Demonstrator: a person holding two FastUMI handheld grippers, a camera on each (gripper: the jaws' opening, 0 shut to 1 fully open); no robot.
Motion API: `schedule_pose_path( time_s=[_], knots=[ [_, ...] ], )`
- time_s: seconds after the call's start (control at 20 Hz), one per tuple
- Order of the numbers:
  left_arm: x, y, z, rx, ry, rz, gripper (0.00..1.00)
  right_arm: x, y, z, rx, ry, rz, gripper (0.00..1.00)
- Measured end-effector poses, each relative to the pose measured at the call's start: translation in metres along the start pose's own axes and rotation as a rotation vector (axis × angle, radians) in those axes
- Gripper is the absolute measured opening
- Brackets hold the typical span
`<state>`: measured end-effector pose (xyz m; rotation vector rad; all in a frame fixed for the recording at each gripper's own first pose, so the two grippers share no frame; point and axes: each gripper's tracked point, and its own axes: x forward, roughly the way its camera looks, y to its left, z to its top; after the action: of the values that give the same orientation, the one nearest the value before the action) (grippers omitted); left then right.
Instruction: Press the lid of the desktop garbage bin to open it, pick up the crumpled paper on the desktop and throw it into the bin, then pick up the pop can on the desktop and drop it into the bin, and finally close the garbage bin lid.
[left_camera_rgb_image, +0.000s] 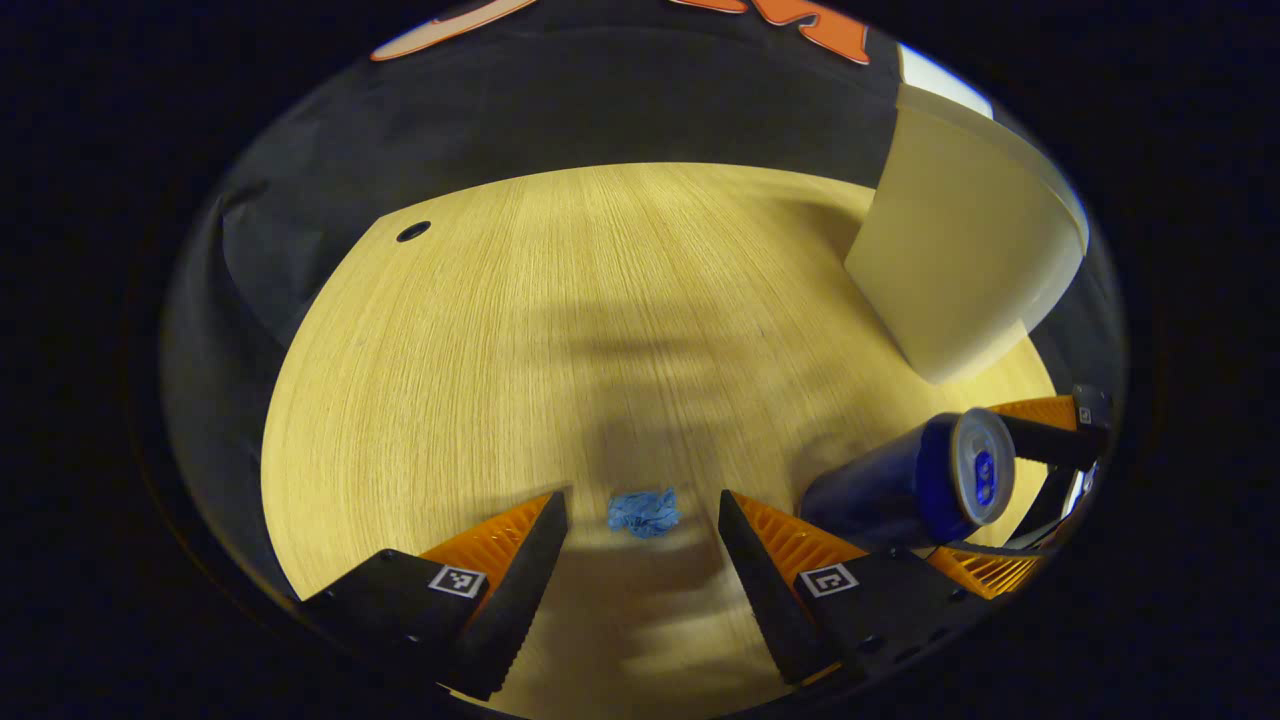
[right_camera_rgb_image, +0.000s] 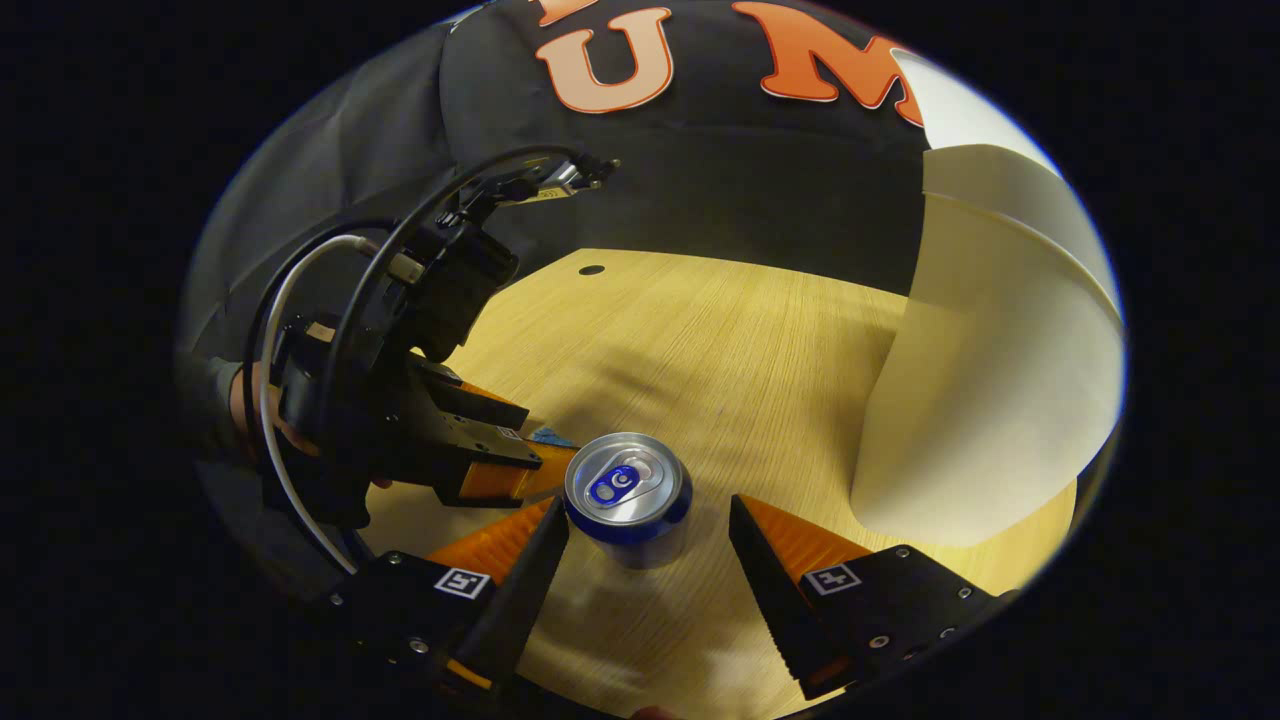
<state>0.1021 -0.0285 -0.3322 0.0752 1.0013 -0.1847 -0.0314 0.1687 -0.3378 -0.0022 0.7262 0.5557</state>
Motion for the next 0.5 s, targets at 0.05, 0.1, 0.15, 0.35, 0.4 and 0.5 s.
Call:
schedule_pose_path(
  time_s=[0.05,0.1,0.15,0.35,0.4,0.5],
  knots=[
    [0.001,0.001,0.004,0.016,0.0,-0.003,0.98,0.004,0.001,0.003,-0.006,-0.001,-0.008,0.98],
    [0.0,0.004,0.006,0.032,0.001,0.002,0.96,0.01,0.002,0.004,-0.006,0.003,-0.014,0.98],
    [-0.002,0.009,0.009,0.041,0.002,0.008,0.98,0.013,0.003,0.003,-0.001,0.012,-0.015,0.98],
    [0.005,0.023,0.016,0.039,-0.015,-0.008,0.84,0.023,0.0,0.0,0.02,0.02,-0.019,0.98],
    [-0.001,0.019,0.015,0.047,-0.014,-0.011,0.83,0.026,0.0,0.001,0.021,0.021,-0.023,0.98],
    [0.0,0.016,0.01,0.06,-0.016,0.008,0.62,0.032,0.001,0.001,0.024,0.026,-0.025,0.98]
  ],
)
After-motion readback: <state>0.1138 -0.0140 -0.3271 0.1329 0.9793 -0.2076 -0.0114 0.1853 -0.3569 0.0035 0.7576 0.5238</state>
